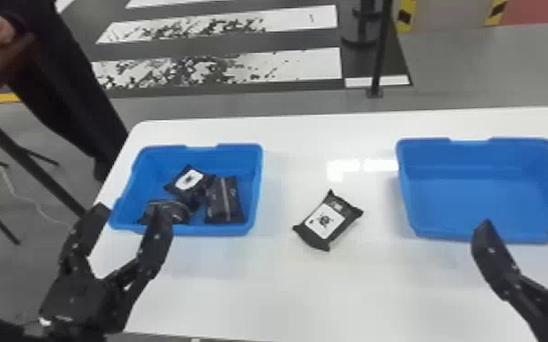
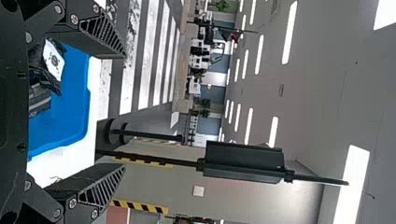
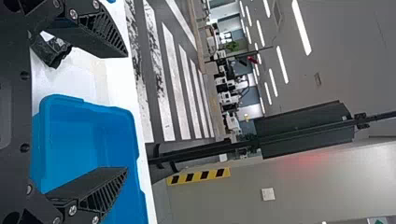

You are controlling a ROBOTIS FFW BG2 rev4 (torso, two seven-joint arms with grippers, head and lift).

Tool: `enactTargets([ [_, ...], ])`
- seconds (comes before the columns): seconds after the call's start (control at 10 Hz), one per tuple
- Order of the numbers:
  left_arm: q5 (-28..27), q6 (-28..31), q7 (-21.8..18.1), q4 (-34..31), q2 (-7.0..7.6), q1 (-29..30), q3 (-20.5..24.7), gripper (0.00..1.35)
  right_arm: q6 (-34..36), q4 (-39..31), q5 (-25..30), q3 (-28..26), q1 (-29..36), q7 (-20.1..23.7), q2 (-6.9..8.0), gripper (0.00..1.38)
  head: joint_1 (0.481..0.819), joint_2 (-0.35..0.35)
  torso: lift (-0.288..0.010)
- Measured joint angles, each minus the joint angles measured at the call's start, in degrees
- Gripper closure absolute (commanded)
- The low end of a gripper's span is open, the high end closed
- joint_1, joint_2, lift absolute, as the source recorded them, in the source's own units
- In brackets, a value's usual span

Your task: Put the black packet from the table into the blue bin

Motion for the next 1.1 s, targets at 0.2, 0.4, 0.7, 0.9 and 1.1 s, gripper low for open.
enactTargets([
  [0.2, 0.0, 0.0, -0.1, 0.1, 0.00, -0.1, -0.1, 0.21, 0.0, 0.1, -0.1, 0.0, 0.0, 0.0, 0.00, 0.15, 0.695, 0.151, -0.110],
  [0.4, 0.0, 0.0, -0.1, 0.1, 0.00, -0.1, -0.1, 0.21, 0.0, 0.1, -0.1, 0.0, 0.0, 0.0, 0.00, 0.15, 0.695, 0.150, -0.110],
  [0.7, -0.8, 0.7, -1.1, 0.3, 0.27, -1.1, -0.6, 0.21, 0.0, 0.1, -0.1, 0.0, 0.0, 0.0, 0.00, 0.15, 0.695, 0.139, -0.110],
  [0.9, -3.6, 2.6, -4.6, 3.3, 1.44, -5.7, -2.6, 0.21, 0.0, 0.1, -0.1, 0.0, 0.0, 0.0, 0.00, 0.15, 0.695, 0.100, -0.110],
  [1.1, -6.9, 5.1, -7.8, 6.5, 2.28, -10.8, -5.2, 0.21, 0.0, 0.1, 0.1, 0.0, -0.1, 0.0, 0.00, 0.15, 0.695, 0.035, -0.110],
])
